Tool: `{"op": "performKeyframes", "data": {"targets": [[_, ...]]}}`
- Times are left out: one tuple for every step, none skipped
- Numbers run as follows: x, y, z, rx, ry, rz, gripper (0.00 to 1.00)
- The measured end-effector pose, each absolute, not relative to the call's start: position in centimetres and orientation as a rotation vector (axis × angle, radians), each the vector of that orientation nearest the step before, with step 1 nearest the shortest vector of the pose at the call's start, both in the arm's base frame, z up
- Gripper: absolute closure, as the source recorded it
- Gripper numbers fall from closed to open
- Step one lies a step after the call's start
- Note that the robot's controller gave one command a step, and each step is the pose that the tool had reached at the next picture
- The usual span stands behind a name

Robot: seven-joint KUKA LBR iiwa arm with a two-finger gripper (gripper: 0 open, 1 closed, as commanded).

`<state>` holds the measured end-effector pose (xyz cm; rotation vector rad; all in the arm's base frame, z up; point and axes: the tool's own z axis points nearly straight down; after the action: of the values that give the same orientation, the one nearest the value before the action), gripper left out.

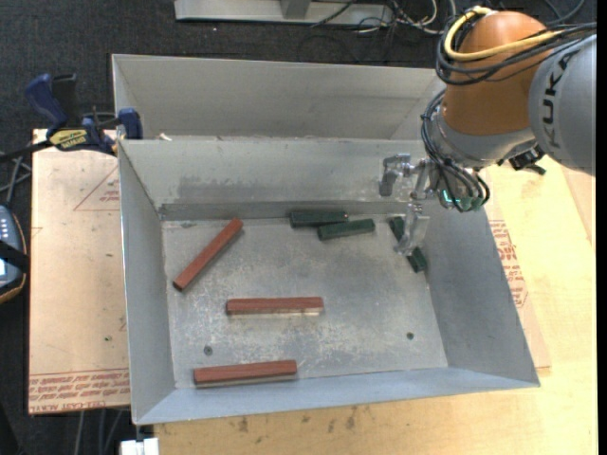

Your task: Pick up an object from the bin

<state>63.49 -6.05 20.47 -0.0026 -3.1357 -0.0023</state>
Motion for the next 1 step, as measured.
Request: {"op": "performKeyframes", "data": {"targets": [[63.63, -6.04, 20.98, -0.001, -3.144, -0.001, 0.00]]}}
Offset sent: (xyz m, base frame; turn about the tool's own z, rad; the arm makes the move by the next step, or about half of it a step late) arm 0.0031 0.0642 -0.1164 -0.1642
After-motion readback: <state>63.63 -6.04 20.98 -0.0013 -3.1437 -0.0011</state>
